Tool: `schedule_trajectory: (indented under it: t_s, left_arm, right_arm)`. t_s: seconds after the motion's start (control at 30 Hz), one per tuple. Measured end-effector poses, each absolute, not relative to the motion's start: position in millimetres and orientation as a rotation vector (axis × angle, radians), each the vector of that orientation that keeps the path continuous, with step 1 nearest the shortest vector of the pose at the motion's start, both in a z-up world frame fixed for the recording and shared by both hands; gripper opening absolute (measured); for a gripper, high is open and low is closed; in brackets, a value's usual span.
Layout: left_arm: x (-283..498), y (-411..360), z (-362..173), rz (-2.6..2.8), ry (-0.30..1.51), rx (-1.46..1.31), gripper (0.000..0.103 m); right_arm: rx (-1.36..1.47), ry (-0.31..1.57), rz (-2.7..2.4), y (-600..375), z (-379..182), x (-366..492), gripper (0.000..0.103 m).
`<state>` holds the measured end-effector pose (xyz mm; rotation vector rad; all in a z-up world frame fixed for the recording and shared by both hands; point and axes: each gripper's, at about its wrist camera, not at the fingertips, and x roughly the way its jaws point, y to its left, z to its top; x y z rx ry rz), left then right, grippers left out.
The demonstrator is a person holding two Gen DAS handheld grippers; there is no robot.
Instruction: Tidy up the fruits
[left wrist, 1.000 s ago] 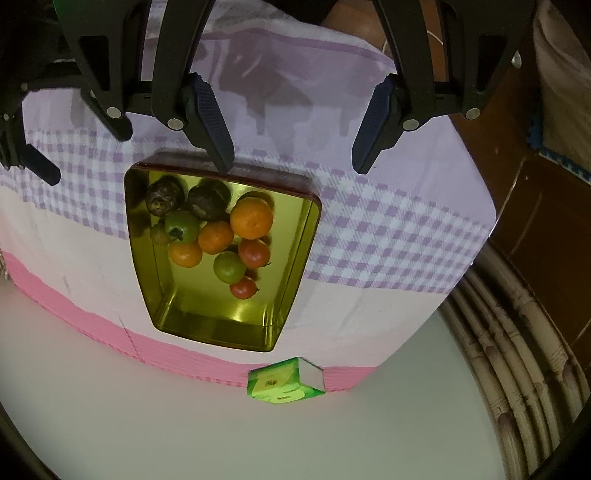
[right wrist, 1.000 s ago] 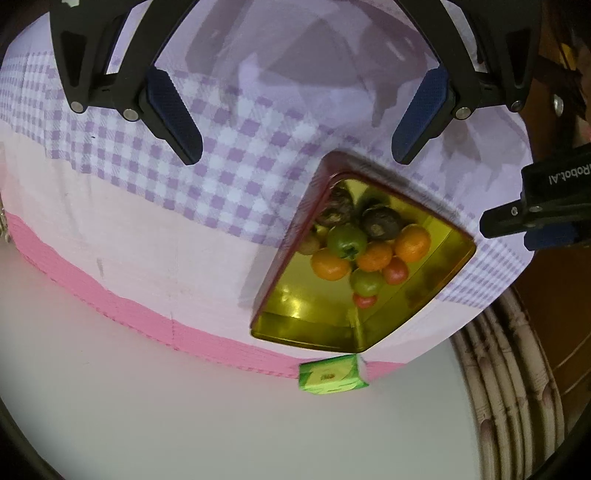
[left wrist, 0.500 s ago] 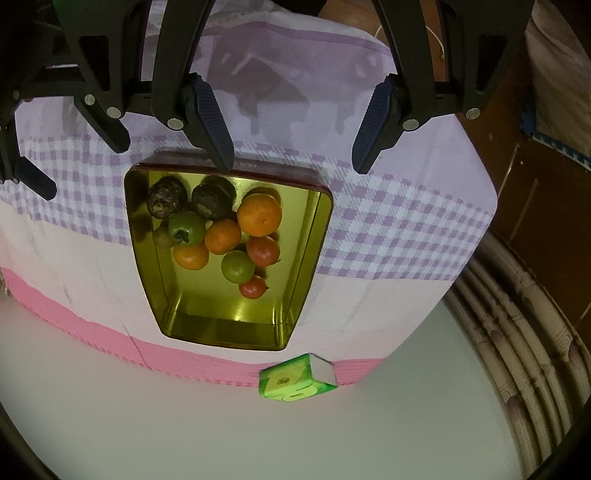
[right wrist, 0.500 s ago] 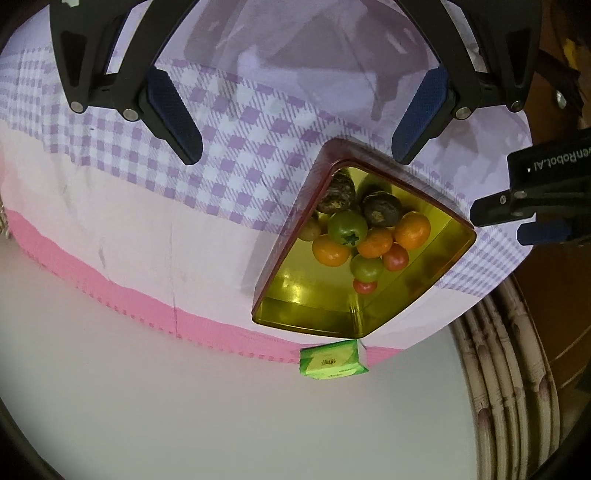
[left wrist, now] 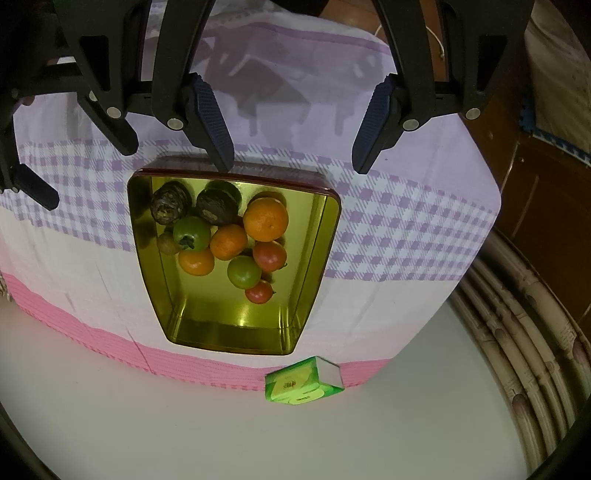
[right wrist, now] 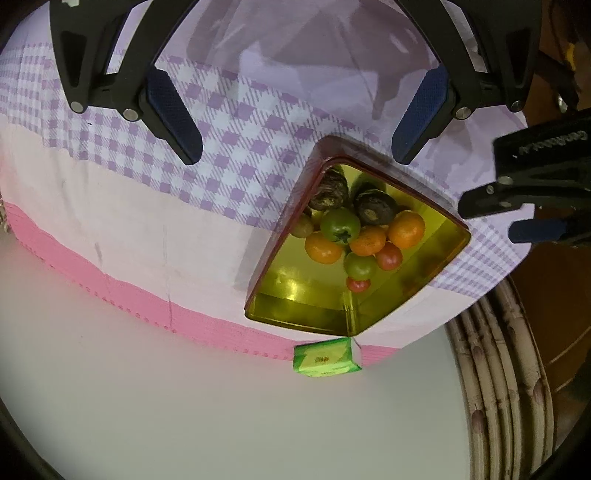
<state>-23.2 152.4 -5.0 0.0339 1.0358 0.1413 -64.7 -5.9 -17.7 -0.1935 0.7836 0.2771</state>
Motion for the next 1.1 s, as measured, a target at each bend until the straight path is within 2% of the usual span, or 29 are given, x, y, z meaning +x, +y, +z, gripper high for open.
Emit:
schedule_trajectory:
  t_s: [1.1]
  left_arm:
    - [-23.8,148.5,-8.6,0.107,1.048,0.037,0.067]
  right_arm:
    - [-0.180,0.789,0.278,-7.7,-15.3,-63.1,0.102]
